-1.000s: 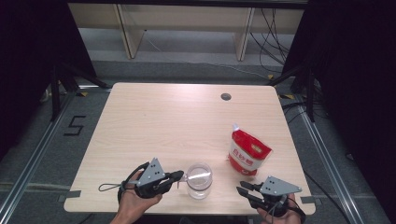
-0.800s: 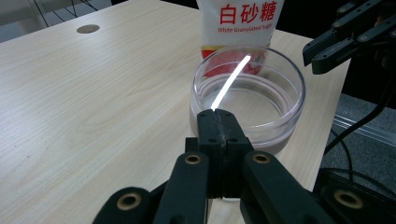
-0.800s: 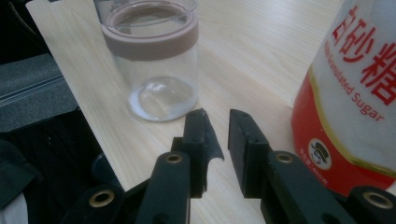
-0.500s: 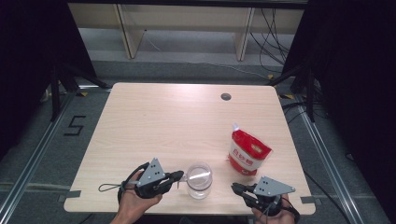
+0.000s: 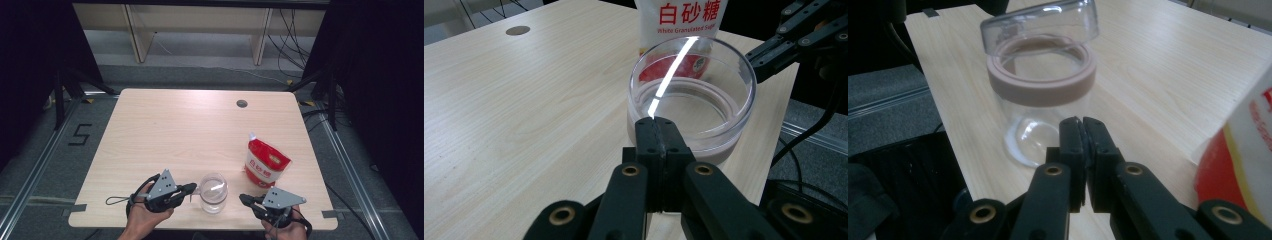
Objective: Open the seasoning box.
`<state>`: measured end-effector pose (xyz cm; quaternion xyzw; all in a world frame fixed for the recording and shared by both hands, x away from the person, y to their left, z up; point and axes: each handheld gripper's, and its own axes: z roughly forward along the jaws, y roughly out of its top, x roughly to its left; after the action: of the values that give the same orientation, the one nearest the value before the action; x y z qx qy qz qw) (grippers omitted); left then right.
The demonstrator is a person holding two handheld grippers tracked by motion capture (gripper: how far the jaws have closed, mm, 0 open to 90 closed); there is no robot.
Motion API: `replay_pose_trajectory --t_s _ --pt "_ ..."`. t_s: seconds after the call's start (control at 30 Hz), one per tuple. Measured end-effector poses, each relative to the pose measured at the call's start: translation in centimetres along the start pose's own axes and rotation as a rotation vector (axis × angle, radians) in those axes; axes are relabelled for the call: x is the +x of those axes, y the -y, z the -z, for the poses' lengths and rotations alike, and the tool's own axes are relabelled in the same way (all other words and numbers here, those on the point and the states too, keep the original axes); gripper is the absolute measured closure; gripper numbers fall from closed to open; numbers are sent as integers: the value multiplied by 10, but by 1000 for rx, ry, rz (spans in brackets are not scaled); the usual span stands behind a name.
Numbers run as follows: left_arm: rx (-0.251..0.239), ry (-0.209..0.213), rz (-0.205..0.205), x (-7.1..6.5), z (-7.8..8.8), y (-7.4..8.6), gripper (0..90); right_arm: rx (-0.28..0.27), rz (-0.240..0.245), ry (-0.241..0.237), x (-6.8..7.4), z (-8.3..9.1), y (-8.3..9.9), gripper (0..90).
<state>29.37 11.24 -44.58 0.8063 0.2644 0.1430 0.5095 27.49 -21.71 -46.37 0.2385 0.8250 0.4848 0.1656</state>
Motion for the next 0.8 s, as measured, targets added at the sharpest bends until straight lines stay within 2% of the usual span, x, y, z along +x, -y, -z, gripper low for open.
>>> replay_pose_trajectory --t_s 0.03,0.07,0.1,0.27,0.3,0.33,0.47,0.57,0.6,0.67,0.8 --pt "0 0 0 0 0 0 894 0 0 0 0 0 0 896" --pt "0 0 0 0 0 0 894 -5 16 -24 0 -3 -1 897" --pt "0 0 0 0 0 0 894 -8 8 -12 2 -5 -2 900" --pt "-3 0 -9 1 0 0 894 -11 31 -29 4 -12 -8 900" --pt "-4 2 -12 1 0 0 894 -2 14 -33 5 -12 -9 900" --pt "-3 1 -9 1 0 0 894 -13 30 -34 4 -14 -11 900" --pt "-4 1 -2 1 0 0 894 -27 27 -36 5 -19 -13 900" --pt "-11 4 1 1 -1 0 894 -8 19 -39 5 -19 -14 900" --pt "-8 2 2 1 0 0 893 -21 36 -50 5 -23 -16 900" --pt "-4 1 1 1 0 0 893 -11 37 -39 6 -23 -17 900" --pt "-6 3 0 1 0 0 893 -18 48 -49 7 -28 -21 900"
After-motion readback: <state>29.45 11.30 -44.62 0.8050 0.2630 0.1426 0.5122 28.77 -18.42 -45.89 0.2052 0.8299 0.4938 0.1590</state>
